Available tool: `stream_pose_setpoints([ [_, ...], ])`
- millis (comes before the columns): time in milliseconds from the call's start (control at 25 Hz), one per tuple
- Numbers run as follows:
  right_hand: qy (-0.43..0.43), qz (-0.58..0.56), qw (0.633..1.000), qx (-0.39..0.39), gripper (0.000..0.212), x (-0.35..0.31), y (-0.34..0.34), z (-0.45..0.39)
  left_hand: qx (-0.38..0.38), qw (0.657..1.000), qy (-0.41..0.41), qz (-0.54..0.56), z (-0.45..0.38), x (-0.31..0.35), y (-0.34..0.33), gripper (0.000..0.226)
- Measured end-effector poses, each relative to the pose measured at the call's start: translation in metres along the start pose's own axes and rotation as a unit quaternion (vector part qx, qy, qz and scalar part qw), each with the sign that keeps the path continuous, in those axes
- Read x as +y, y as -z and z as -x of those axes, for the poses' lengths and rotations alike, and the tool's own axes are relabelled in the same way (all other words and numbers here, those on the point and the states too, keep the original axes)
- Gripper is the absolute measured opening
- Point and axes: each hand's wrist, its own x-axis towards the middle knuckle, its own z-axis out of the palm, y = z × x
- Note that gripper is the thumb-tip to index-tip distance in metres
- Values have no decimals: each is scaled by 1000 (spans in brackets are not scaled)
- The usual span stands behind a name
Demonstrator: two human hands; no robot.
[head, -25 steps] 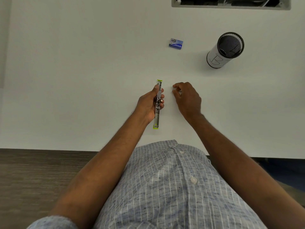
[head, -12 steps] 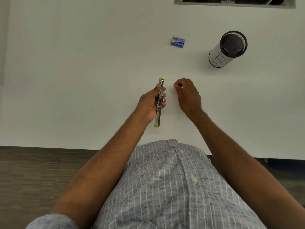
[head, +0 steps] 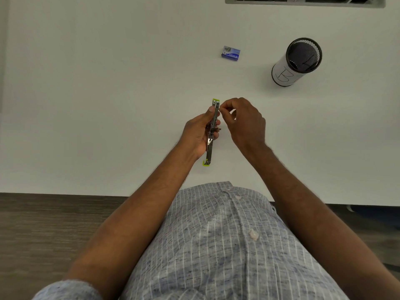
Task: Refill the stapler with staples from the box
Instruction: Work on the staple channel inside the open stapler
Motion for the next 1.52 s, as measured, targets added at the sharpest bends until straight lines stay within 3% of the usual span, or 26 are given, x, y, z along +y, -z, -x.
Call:
stream_pose_setpoints([
  [880,-31,41,999,12,15,-11,10,-7,21,992,-57,-111,1,1,2,24],
  [1240,-29,11,999,28,16,-10,12,-5,11,998,-24,-64,3,1,-3,26],
  [1520,-16,56,998,3,18,-12,12,-5,6,996,-42,-79,3,3,-2,24],
])
